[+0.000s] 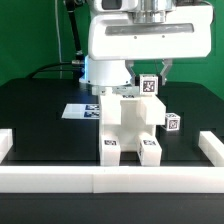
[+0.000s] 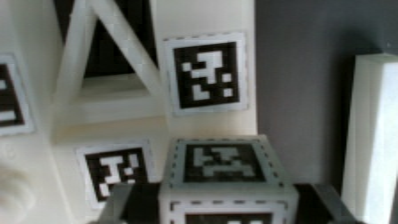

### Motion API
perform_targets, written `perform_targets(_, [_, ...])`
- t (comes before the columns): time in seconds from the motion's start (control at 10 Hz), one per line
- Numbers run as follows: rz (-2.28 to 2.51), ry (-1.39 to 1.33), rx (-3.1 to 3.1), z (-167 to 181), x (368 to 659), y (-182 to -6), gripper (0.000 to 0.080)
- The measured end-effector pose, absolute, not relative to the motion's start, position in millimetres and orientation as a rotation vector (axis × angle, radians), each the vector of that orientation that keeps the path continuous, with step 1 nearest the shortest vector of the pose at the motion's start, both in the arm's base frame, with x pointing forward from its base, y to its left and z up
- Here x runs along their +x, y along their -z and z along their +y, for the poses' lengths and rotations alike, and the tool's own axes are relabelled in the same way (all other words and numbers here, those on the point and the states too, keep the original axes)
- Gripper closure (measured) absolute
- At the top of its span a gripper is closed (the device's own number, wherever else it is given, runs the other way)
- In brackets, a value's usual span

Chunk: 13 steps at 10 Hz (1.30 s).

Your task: Assemble chair

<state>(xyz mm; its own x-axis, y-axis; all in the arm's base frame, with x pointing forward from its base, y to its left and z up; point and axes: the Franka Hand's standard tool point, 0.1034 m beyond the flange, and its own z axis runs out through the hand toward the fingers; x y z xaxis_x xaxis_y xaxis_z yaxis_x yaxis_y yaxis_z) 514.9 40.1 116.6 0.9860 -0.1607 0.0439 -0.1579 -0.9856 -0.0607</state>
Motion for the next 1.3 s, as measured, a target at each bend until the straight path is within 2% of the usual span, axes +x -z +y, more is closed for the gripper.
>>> perform_targets(1.3, [1.486, 0.023, -2.674, 43.6, 514.4, -115.9, 0.0512])
